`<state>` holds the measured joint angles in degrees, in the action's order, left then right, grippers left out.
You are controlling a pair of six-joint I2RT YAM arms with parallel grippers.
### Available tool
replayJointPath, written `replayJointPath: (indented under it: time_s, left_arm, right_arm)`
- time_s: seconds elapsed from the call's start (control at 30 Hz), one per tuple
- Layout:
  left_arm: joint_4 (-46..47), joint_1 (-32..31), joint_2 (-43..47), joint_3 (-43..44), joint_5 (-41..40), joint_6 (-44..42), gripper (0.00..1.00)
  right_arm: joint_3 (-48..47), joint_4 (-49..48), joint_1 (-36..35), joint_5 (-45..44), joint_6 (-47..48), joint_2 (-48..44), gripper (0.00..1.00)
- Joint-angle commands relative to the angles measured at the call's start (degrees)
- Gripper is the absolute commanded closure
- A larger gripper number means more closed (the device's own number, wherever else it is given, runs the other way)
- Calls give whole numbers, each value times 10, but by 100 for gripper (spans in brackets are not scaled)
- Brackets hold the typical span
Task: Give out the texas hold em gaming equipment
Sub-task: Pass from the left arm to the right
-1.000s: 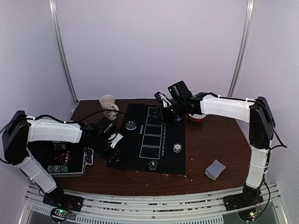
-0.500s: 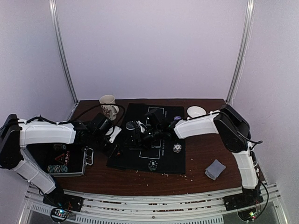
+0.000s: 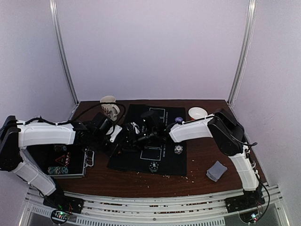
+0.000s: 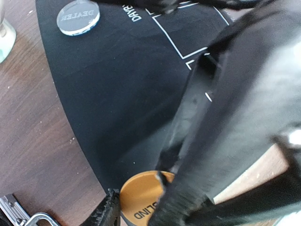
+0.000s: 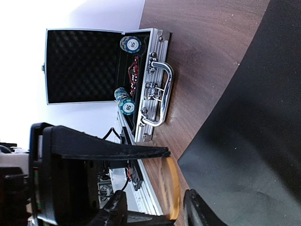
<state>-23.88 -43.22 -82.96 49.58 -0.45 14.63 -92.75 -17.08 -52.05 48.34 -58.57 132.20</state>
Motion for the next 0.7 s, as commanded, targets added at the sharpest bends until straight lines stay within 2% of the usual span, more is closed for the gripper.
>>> replayJointPath:
  time_s: [0.0,0.1,0.13,0.3,0.5,0.53,0.63,0.67]
  left_arm:
    - [18,-1,-4,22,-7,-11,53]
    - [19,-1,1,22,-6,-13,53]
    - [20,-1,3,21,-6,-14,53]
    - [19,-1,7,21,-8,-15,53]
    - [17,-1,22,18,-11,-15,51]
    - [14,-1,25,19,-6,-17,45]
    - [8,-1,43,27,18,-28,14]
    - [8,-1,51,30,24,-32,7]
  right_arm:
    - [-17,-15,-8,12,-8,15,61]
    - [-19,-16,-8,9,-8,18,62]
    - [-21,-16,-8,9,-9,19,66]
    - [-25,-12,-7,8,-2,13,100]
    - [-33,50,-2,-12,46,-16,100]
    - [-32,61,2,-15,55,-25,100]
    - [-22,109,17,-38,100,-66,100]
    - [-14,125,29,-48,114,-85,100]
